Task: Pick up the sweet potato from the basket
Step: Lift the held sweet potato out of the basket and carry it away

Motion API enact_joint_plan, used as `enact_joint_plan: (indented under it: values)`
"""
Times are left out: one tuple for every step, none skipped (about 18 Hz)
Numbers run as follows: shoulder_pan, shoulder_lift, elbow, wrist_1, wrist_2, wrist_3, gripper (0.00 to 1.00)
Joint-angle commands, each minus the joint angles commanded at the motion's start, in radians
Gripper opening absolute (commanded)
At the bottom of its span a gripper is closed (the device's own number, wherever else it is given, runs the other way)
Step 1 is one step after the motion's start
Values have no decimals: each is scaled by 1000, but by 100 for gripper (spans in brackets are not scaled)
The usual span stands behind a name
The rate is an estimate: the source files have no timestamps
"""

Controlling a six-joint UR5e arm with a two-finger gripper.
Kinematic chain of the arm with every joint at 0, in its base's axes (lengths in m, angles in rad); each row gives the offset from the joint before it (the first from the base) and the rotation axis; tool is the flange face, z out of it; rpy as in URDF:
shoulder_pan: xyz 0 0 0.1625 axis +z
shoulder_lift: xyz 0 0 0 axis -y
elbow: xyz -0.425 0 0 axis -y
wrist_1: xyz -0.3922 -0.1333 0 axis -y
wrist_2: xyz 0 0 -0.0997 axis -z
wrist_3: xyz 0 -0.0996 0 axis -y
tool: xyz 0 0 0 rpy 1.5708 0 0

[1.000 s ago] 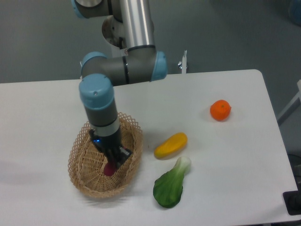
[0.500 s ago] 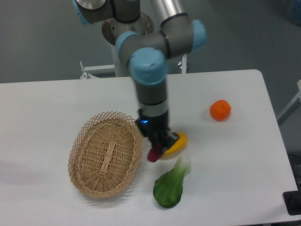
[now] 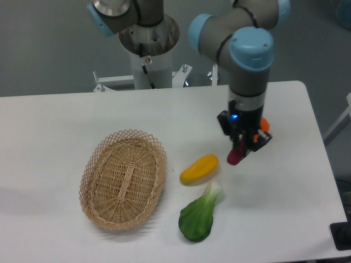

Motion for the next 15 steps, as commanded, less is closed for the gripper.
enact_joint_plan:
  values:
    - [2,0,2,0,0,0,14]
    - [3,0,5,0,0,0,14]
    - [8,0,5,2,0,0,14]
    - [9,0,5,3,0,0,14]
    - [9,-2,5,5,0,0,14]
    - [11,-2,6,5,-2,0,14]
    - [11,-2,8,5,-2,0,14]
    - [11,-2,11,5,-2,0,14]
    - [11,-2,12,5,-2,-2,14]
    - [11,-2,14,6,-3,-2,14]
    - [11,-3,14,8,-3,-2,14]
    - [12,-2,14,8,-3,-2,14]
    - [17,-2,15,8,-5,-2,14]
    - [17,-2,20,8,-9,-2,14]
    - [17,-2,23,8,-15,-2,14]
